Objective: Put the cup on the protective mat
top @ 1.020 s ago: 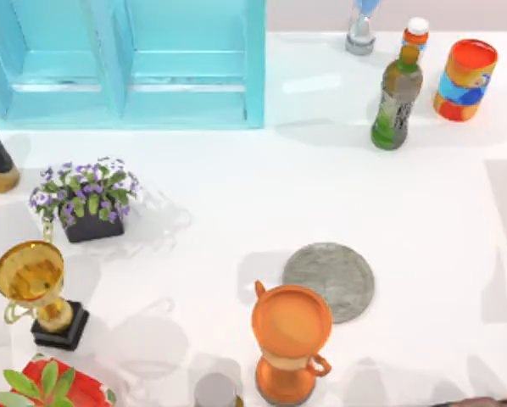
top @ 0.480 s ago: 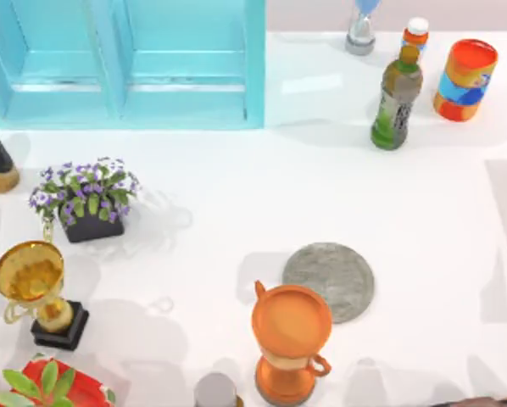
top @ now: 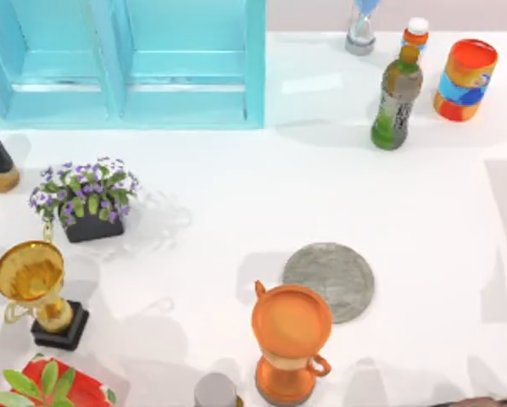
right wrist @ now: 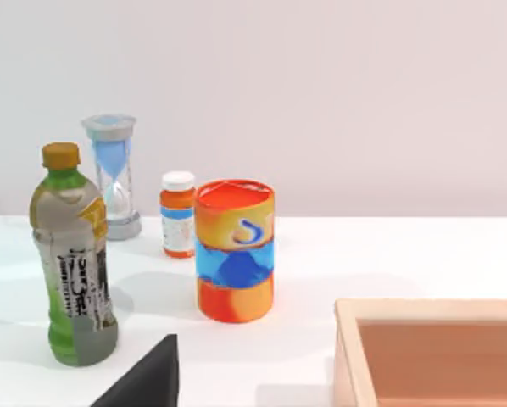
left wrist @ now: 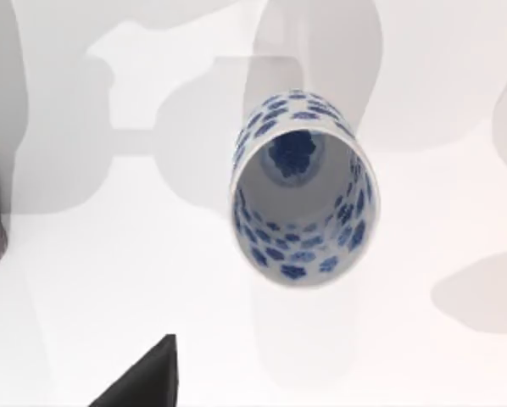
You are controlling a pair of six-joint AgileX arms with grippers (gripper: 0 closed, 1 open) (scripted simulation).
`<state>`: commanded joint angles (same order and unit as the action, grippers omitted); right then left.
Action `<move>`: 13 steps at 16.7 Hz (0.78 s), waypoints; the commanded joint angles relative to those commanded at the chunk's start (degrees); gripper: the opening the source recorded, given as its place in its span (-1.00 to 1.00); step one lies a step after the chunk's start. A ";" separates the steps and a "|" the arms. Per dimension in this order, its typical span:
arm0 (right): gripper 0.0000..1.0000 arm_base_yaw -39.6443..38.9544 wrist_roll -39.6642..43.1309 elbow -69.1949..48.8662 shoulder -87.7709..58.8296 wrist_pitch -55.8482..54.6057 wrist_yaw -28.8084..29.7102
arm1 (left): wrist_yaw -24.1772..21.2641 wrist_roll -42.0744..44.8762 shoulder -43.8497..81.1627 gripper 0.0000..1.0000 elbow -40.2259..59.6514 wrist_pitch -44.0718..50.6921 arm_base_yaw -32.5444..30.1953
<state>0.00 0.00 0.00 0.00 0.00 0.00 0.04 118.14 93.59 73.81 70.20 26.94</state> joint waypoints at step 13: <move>1.00 0.00 0.00 0.00 0.00 0.00 0.00 | -0.03 0.25 6.40 1.00 -15.39 -22.03 0.12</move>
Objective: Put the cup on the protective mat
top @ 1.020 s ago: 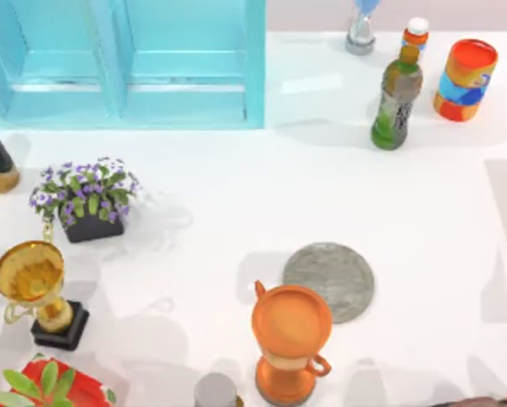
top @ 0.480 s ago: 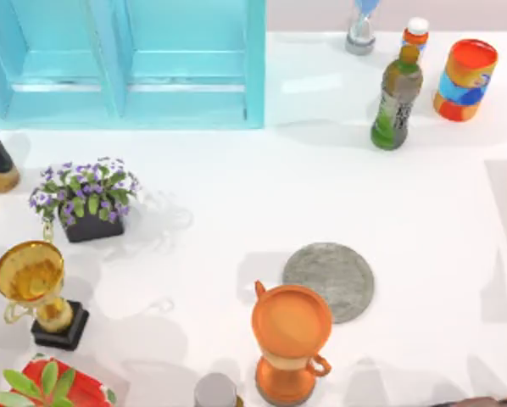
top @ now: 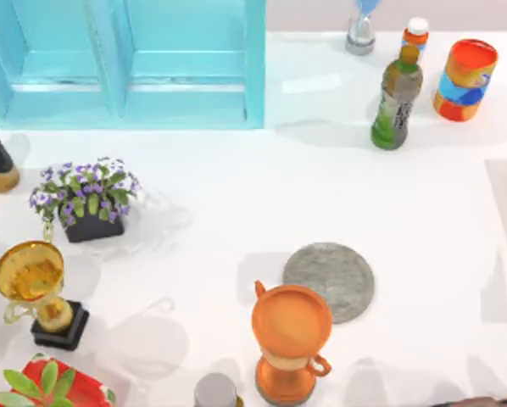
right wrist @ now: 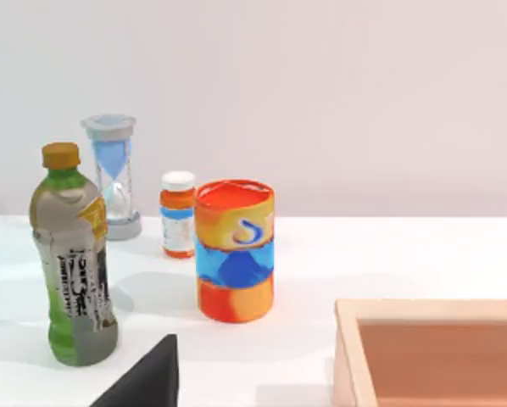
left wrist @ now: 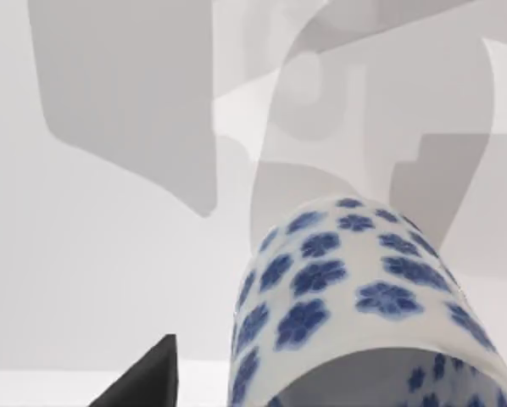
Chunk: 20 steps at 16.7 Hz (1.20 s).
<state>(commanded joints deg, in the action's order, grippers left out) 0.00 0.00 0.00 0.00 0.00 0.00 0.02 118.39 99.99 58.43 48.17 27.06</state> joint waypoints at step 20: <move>1.00 0.00 0.00 0.00 0.00 0.00 0.00 | 0.01 0.08 0.29 -1.00 -0.94 -0.98 0.11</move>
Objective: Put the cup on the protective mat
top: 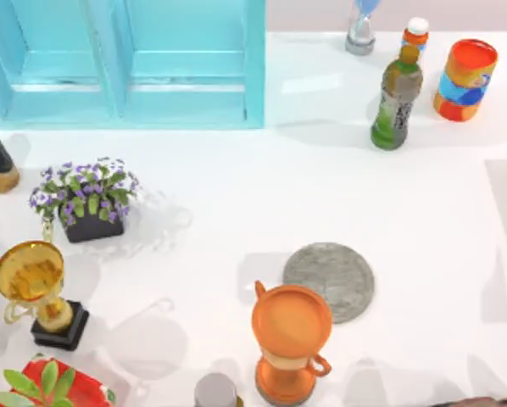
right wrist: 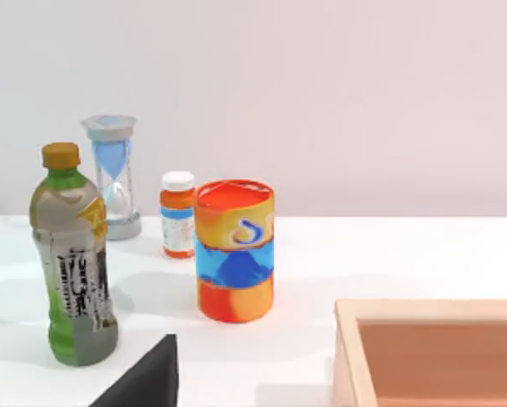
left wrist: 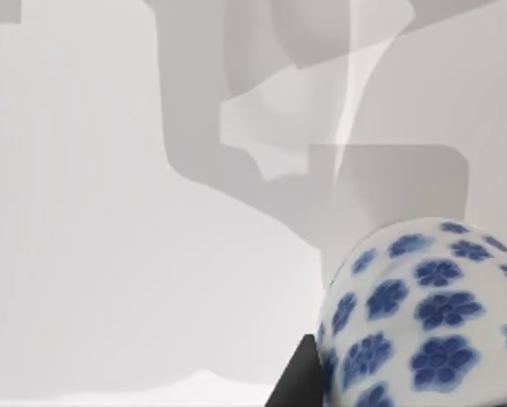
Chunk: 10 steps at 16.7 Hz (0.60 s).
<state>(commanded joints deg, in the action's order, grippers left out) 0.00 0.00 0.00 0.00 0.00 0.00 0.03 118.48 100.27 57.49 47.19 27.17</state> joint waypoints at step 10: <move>1.00 0.00 0.00 0.00 0.00 0.00 0.00 | -0.18 -1.48 -0.37 -1.00 0.31 0.32 -0.94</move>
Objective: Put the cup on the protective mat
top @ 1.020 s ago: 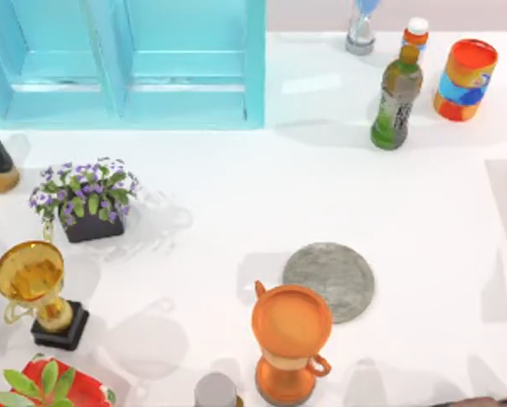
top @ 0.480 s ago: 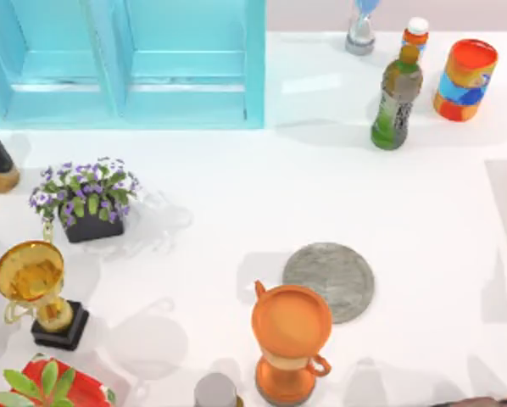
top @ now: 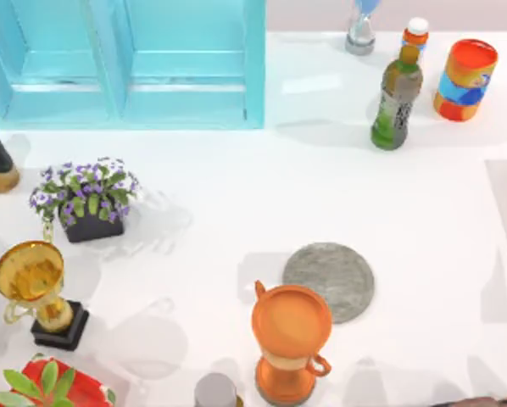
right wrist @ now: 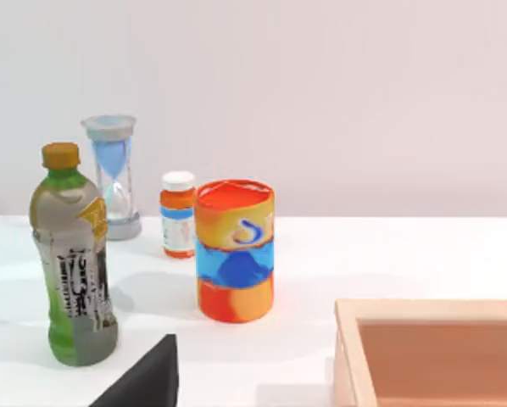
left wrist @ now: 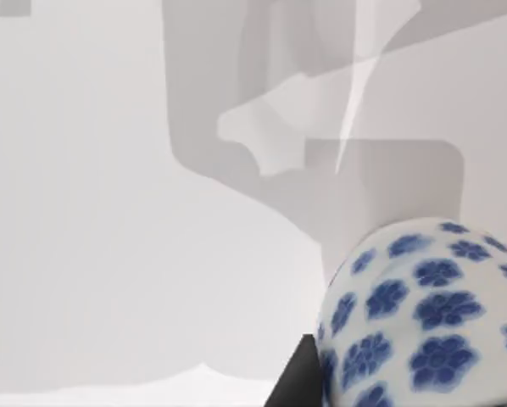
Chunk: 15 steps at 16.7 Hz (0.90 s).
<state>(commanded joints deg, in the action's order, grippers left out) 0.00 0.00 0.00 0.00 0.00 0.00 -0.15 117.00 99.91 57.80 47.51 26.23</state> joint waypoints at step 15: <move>1.00 0.00 0.00 0.00 0.00 0.00 0.00 | -4.21 -82.96 0.85 -1.00 28.84 11.26 -28.58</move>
<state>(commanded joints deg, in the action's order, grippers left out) 0.00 0.00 0.00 0.00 0.00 0.00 -4.36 34.03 100.76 86.64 58.77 -2.35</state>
